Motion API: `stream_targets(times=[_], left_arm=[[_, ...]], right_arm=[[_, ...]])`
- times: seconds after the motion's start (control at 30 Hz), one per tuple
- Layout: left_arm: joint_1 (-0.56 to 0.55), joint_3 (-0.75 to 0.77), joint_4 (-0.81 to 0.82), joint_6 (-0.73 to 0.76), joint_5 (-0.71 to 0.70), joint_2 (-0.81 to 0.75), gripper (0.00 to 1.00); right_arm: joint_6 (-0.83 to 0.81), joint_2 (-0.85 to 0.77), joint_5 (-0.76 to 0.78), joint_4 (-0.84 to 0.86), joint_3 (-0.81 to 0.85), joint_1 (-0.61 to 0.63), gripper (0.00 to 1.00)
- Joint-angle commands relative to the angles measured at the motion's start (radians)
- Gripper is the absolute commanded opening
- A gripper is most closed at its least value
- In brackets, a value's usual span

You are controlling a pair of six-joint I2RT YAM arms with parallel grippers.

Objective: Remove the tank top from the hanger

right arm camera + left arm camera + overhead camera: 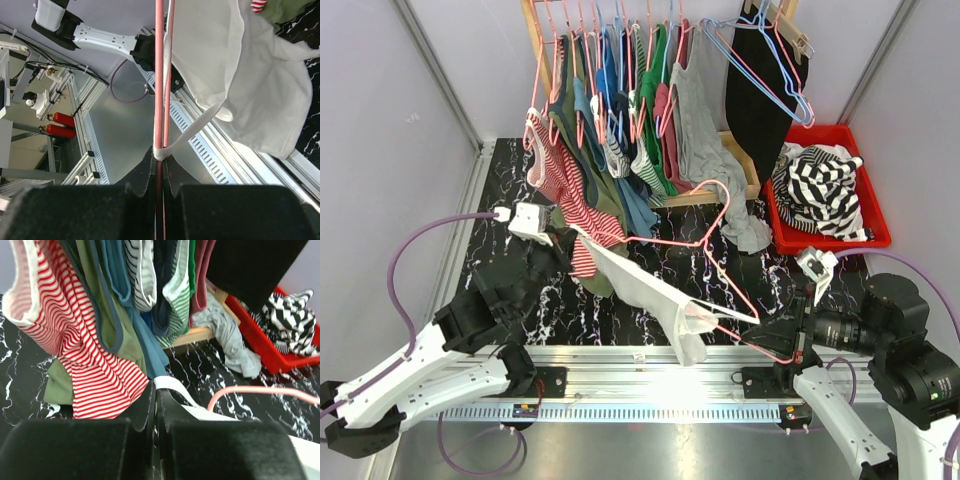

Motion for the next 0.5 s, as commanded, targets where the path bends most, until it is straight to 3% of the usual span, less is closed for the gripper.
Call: stream_targets(times=[0.0,0.07,0.1,0.13,0.23,0.33,0.47], left_arm=[[0.013,-0.019,-0.039,-0.038,0.068,-0.002,0.00],[0.013,-0.028,-0.066,-0.069,0.163,-0.005,0.09],[0.013,-0.034,-0.074,-0.102,0.204,-0.016,0.19],[0.013,-0.048,-0.082,-0.116,0.283,-0.023,0.41],[0.013,-0.067,-0.108,-0.166,0.385,-0.083,0.63],[0.013,-0.065,-0.163,-0.178,0.441,-0.161,0.74],[0.013,-0.016,-0.292,-0.164,0.430,-0.255,0.99]], right_arm=[[0.008,-0.018,-0.029,0.074,0.047,0.008,0.00],[0.006,-0.022,0.071,0.072,0.061,0.010,0.00],[0.011,-0.025,0.095,0.080,0.061,0.010,0.00],[0.017,-0.027,0.127,0.086,0.060,0.008,0.00],[0.019,-0.031,0.184,0.092,0.044,0.008,0.00],[0.008,-0.027,0.204,0.092,0.031,0.008,0.00],[-0.027,0.018,0.220,0.065,0.040,0.008,0.00]])
